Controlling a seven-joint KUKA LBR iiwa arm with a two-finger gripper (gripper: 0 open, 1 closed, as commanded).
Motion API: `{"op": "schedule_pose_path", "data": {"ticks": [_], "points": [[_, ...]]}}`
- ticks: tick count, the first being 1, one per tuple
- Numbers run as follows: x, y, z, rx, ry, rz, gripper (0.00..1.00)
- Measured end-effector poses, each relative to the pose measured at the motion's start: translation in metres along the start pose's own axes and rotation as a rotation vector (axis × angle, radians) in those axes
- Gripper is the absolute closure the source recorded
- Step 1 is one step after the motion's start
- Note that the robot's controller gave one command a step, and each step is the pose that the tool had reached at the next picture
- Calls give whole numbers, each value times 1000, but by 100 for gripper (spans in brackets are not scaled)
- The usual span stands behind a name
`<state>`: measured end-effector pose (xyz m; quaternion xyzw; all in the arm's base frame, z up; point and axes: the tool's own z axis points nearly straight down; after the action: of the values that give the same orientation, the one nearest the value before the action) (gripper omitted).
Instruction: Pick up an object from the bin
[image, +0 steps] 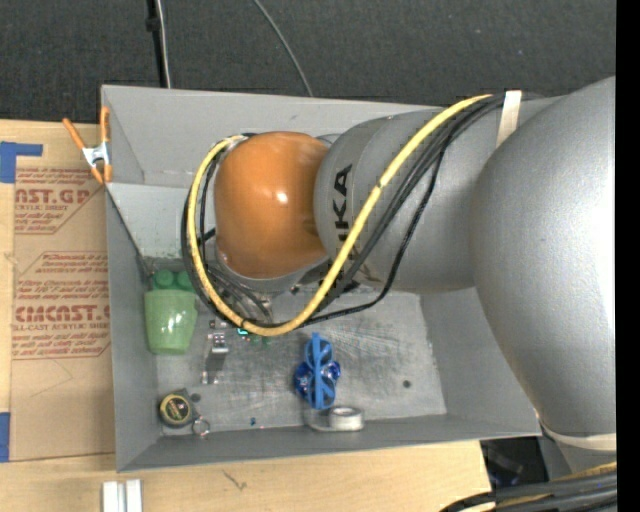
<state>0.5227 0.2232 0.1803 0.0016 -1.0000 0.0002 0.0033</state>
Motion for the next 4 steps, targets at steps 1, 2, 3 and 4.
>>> {"op": "schedule_pose_path", "data": {"ticks": [1, 2, 3, 4], "points": [[-25, 8, 50, 2, -19, -195, 0], [-43, 24, 38, -1, -13, -518, 0], [-71, 19, 50, -9, -18, -880, 0], [-71, 20, 108, 3, -11, -1190, 0]]}}
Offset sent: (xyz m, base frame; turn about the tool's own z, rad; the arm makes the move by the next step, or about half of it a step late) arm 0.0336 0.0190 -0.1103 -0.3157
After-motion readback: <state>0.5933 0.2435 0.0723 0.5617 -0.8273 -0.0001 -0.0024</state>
